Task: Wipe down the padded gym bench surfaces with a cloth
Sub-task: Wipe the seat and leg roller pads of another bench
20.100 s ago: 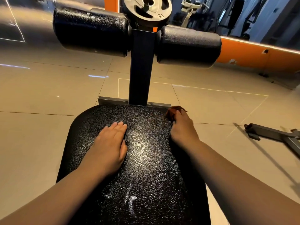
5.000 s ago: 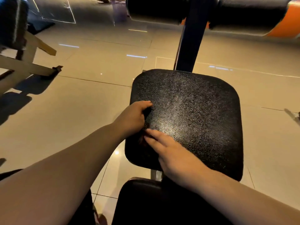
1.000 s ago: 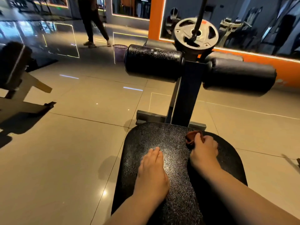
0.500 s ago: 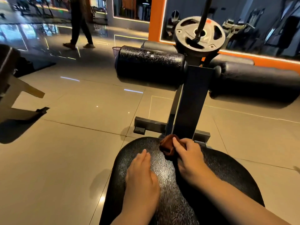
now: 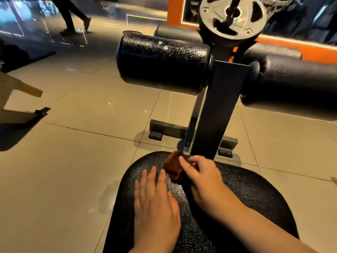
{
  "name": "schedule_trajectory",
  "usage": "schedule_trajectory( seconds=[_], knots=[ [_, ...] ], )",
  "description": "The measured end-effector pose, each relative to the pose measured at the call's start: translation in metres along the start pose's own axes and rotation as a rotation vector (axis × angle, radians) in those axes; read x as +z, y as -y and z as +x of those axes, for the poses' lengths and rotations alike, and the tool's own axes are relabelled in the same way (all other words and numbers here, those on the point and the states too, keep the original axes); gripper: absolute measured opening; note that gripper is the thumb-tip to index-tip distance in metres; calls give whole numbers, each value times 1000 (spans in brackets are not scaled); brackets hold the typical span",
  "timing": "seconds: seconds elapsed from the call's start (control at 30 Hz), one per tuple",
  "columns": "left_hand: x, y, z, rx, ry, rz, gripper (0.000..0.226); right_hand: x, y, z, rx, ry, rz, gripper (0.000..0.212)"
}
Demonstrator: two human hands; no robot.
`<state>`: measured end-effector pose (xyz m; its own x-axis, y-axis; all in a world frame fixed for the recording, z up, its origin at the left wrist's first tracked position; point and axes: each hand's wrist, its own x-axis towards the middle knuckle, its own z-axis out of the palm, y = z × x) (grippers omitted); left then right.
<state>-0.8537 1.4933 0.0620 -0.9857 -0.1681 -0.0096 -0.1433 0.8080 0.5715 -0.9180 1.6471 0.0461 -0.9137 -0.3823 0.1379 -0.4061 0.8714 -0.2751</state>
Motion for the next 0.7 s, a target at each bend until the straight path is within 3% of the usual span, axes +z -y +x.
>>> schedule_trajectory(
  seconds=[0.1,0.23,0.33,0.43,0.5,0.57,0.63,0.7],
  knots=[
    [-1,-5,2,2,55,60,58,-3,24,13,182,-96,8,70],
    [0,-4,9,-35,58,-155,54,-4,60,-3,95,-107,148,50],
    [-9,2,9,-48,100,-324,45,-16,56,-32,112,6,137,43],
    [-20,3,-4,13,175,-380,44,-38,54,-51,297,19,182,18],
    [-26,-2,-12,1,221,-483,49,-55,54,-48,485,-26,374,6],
    [-30,-6,-16,-31,241,-598,48,-64,61,-44,661,-74,719,4],
    [-33,-9,-17,-69,275,-685,40,-69,74,-41,766,-100,1066,10],
    [-35,-10,-12,-133,362,-911,34,-65,80,-38,815,-117,1255,13]
  ],
)
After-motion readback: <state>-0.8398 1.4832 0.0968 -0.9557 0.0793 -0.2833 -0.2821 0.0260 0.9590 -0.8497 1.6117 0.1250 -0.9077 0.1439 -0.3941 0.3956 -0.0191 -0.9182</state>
